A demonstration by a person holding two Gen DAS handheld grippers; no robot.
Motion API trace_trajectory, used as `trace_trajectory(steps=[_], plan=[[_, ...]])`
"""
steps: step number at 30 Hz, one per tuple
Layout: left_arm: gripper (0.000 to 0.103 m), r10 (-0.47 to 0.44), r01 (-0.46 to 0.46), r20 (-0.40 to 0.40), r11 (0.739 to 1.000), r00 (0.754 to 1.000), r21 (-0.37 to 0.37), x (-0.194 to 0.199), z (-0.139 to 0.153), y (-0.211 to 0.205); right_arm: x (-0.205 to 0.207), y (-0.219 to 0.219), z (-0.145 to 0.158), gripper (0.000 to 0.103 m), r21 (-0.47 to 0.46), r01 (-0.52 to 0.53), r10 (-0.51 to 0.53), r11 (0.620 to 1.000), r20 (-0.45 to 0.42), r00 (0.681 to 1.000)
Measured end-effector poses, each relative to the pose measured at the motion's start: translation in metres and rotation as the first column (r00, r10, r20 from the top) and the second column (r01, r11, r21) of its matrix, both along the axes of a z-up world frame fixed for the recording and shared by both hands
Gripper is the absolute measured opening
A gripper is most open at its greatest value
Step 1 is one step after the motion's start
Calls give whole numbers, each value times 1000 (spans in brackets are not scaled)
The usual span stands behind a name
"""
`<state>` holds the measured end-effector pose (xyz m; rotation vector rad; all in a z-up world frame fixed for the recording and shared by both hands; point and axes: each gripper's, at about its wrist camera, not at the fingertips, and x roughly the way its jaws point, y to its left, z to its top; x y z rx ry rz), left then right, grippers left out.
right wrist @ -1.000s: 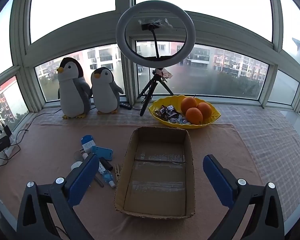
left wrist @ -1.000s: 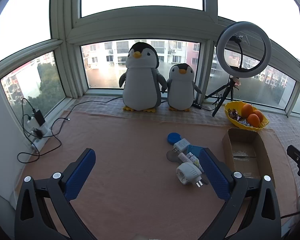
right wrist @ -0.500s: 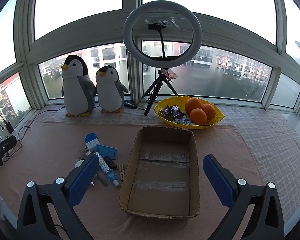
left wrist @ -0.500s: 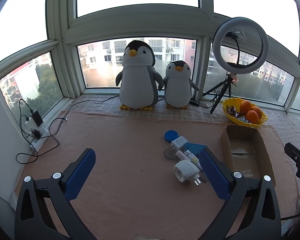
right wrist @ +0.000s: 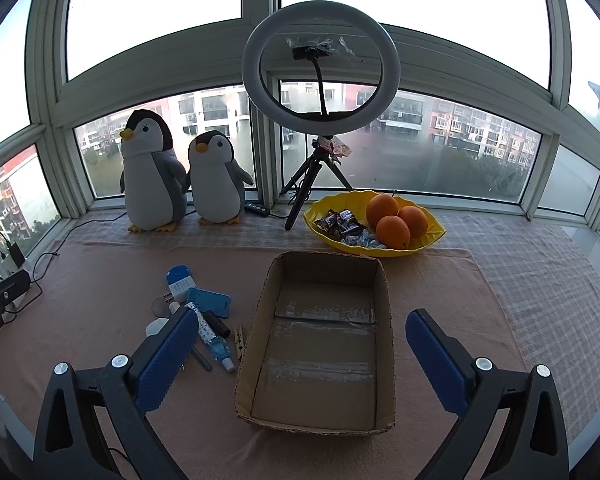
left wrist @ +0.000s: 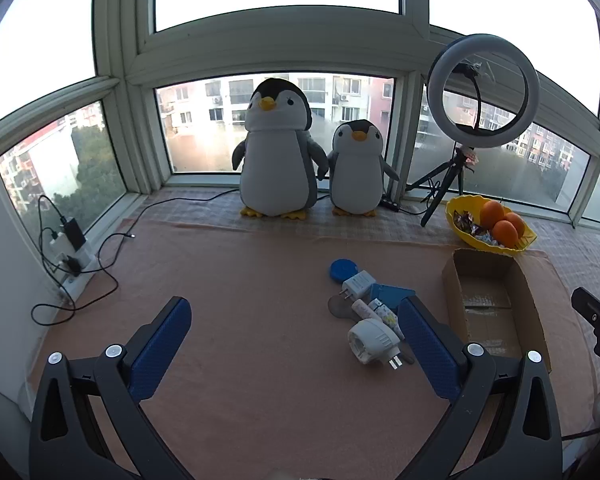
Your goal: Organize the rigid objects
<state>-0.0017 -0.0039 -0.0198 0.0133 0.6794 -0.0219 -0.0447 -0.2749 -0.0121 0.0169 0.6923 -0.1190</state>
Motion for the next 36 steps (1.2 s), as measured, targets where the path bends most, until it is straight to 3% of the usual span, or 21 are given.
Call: trace_trajectory(steps=[36], plan=[[103, 7, -7, -2, 1000, 1000, -8, 0, -4, 2, 1, -5, -3, 103, -3, 7, -7, 1000, -20, 1000]])
